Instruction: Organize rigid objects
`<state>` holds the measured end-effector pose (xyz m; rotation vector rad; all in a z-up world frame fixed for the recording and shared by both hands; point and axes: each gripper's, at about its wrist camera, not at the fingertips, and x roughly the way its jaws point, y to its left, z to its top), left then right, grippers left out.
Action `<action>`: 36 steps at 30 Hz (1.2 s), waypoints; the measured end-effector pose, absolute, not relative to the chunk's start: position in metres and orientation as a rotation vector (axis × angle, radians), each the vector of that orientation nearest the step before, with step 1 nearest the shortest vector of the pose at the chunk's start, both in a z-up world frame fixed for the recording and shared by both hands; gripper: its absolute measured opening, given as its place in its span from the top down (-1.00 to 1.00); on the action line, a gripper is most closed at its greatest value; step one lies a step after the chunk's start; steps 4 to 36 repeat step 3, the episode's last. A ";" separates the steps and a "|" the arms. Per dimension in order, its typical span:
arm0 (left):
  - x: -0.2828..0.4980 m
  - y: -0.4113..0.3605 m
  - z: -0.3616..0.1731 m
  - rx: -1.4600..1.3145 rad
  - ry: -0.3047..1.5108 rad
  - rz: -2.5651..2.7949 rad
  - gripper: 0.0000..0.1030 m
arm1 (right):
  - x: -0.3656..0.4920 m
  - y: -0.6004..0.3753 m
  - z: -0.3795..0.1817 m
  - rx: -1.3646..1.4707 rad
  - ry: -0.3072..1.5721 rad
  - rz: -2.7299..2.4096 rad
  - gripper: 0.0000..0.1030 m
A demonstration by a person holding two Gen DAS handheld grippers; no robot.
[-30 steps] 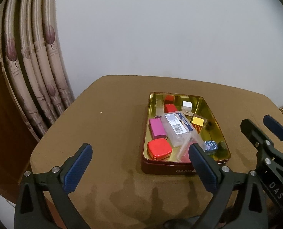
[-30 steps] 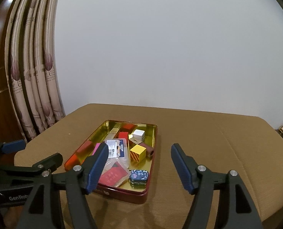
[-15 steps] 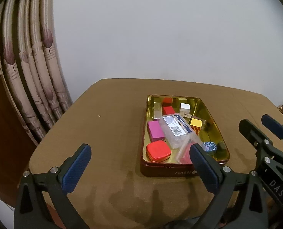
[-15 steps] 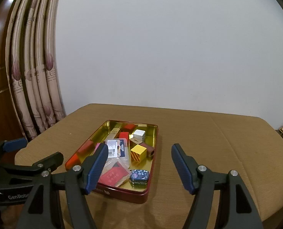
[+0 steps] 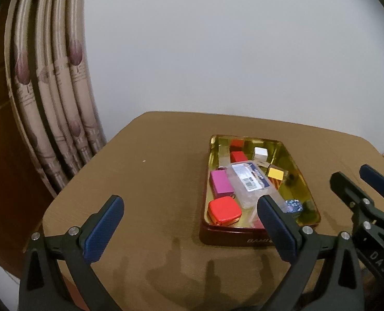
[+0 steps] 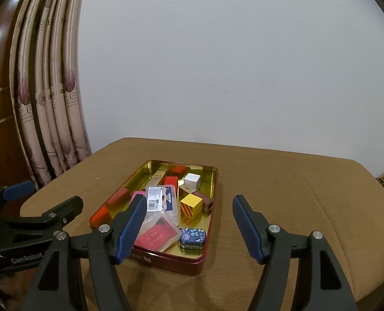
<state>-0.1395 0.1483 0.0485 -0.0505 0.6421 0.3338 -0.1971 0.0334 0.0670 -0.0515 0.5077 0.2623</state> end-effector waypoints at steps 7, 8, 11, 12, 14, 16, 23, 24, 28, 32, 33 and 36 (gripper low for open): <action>-0.140 0.150 0.048 -0.067 0.661 0.355 -0.97 | -0.198 0.034 0.067 -0.054 0.507 0.258 -0.37; -0.140 0.150 0.048 -0.067 0.661 0.355 -0.97 | -0.198 0.034 0.067 -0.054 0.507 0.258 -0.37; -0.140 0.150 0.048 -0.067 0.661 0.355 -0.97 | -0.198 0.034 0.067 -0.054 0.507 0.258 -0.37; -0.140 0.150 0.048 -0.067 0.661 0.355 -0.97 | -0.198 0.034 0.067 -0.054 0.507 0.258 -0.37; -0.140 0.150 0.048 -0.067 0.661 0.355 -0.97 | -0.198 0.034 0.067 -0.054 0.507 0.258 -0.37; -0.140 0.150 0.048 -0.067 0.661 0.355 -0.97 | -0.198 0.034 0.067 -0.054 0.507 0.258 -0.37; -0.140 0.150 0.048 -0.067 0.661 0.355 -0.97 | -0.198 0.034 0.067 -0.054 0.507 0.258 -0.37; -0.140 0.150 0.048 -0.067 0.661 0.355 -0.97 | -0.198 0.034 0.067 -0.054 0.507 0.258 -0.37; -0.140 0.150 0.048 -0.067 0.661 0.355 -0.97 | -0.198 0.034 0.067 -0.054 0.507 0.258 -0.37; -0.140 0.150 0.048 -0.067 0.661 0.355 -0.97 | -0.198 0.034 0.067 -0.054 0.507 0.258 -0.37; -0.140 0.150 0.048 -0.067 0.661 0.355 -0.97 | -0.198 0.034 0.067 -0.054 0.507 0.258 -0.37; -0.140 0.150 0.048 -0.067 0.661 0.355 -0.97 | -0.198 0.034 0.067 -0.054 0.507 0.258 -0.37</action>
